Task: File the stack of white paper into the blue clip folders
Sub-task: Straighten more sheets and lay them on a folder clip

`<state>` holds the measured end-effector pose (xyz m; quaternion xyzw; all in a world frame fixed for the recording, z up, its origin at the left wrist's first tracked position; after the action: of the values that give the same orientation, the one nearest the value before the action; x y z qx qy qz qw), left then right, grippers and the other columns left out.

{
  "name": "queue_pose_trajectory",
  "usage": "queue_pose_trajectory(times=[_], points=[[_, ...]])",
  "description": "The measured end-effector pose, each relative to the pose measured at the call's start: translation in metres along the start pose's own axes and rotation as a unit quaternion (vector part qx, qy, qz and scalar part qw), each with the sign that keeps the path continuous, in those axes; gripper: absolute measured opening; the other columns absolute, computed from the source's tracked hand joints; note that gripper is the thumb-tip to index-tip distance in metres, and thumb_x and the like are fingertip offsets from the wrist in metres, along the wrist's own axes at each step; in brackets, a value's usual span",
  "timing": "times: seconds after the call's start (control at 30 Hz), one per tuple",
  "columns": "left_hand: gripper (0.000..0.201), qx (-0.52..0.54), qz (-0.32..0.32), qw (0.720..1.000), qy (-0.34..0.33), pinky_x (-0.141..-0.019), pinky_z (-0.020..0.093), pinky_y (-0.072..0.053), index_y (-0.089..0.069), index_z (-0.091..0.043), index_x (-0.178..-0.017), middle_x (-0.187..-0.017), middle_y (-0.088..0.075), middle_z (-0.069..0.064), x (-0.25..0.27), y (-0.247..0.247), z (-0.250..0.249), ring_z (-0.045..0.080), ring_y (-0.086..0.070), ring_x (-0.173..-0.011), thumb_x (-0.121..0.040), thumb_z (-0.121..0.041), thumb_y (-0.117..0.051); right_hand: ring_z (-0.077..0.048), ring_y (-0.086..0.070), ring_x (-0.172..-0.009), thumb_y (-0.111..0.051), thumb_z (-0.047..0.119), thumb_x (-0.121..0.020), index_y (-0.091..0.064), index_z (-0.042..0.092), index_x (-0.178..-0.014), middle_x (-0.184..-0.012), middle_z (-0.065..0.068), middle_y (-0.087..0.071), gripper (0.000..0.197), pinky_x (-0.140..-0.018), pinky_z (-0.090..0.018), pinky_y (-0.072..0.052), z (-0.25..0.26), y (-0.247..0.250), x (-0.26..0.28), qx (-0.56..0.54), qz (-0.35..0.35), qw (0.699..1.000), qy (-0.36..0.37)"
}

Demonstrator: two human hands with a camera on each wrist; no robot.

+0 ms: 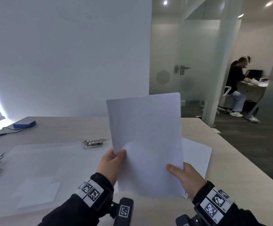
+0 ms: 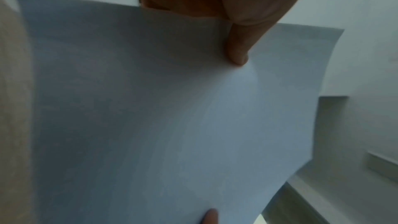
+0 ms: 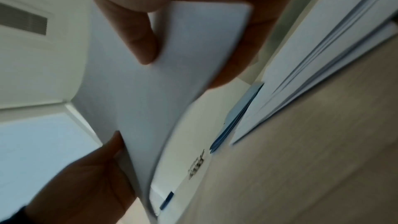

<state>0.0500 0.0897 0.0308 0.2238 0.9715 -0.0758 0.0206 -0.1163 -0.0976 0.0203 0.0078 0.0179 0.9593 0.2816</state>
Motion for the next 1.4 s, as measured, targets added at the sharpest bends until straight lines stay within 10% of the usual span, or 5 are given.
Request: queue_pose_trajectory(times=[0.13,0.77,1.0,1.23,1.4], points=[[0.018,-0.006,0.009,0.999,0.051,-0.088,0.049,-0.055,-0.068,-0.01,-0.105,-0.101,-0.075,0.013,-0.007,0.027,-0.004,0.033,-0.07,-0.091,-0.092,-0.018,-0.06,0.011,-0.068,-0.074,-0.054,0.016,-0.097,-0.068,0.027,-0.093,-0.082,0.02,-0.073,0.018,-0.061,-0.002,-0.046,0.003,-0.022,-0.001,0.053,0.007,0.998,0.025],[0.056,-0.316,-0.065,0.921,0.219,-0.098,0.03,-0.035,-0.047,-0.021,-0.138,-0.139,-0.049,0.011,0.011,0.213,0.022,0.029,-0.042,-0.131,-0.083,-0.013,-0.054,-0.025,-0.065,-0.087,-0.056,0.008,-0.091,-0.068,0.016,-0.089,-0.091,-0.002,-0.071,0.014,-0.08,-0.037,-0.05,-0.005,-0.133,-0.05,0.012,-0.004,1.0,-0.014],[0.045,-0.138,-0.119,0.964,0.194,-0.072,0.028,-0.04,-0.063,-0.02,-0.117,-0.114,-0.065,0.0,0.042,0.23,0.014,0.019,-0.055,-0.105,-0.084,0.002,-0.044,-0.021,-0.061,-0.072,-0.056,0.008,-0.092,-0.062,0.015,-0.08,-0.079,-0.001,-0.065,0.015,-0.059,-0.029,-0.044,-0.003,-0.177,-0.058,0.031,0.022,0.999,-0.007],[0.03,-0.155,-0.339,0.924,0.082,-0.066,0.024,-0.048,-0.06,-0.008,-0.109,-0.091,-0.061,0.005,0.053,0.36,-0.024,0.018,-0.05,-0.075,-0.087,0.005,-0.045,-0.028,-0.066,-0.083,-0.056,0.008,-0.092,-0.066,0.014,-0.096,-0.092,-0.007,-0.071,0.012,-0.065,-0.031,-0.049,-0.023,-0.25,-0.056,0.08,0.137,0.987,-0.037],[0.029,-0.135,-0.325,0.924,0.152,-0.06,0.028,-0.042,-0.059,-0.011,-0.115,-0.077,-0.057,0.003,0.054,0.389,-0.007,0.019,-0.053,-0.07,-0.088,-0.004,-0.051,-0.023,-0.068,-0.078,-0.055,0.005,-0.092,-0.064,0.01,-0.104,-0.094,-0.006,-0.071,0.015,-0.051,-0.022,-0.051,-0.028,-0.305,-0.045,0.12,0.232,0.963,-0.068]])
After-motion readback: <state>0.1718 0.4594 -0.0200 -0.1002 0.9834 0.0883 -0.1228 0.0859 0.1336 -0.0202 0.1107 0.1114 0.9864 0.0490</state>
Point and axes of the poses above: each hand's wrist, its own x-axis away from the middle knuckle, its own y-axis out of the back of the hand, z = x × y, the point moved 7 cm from there along -x, towards the middle knuckle
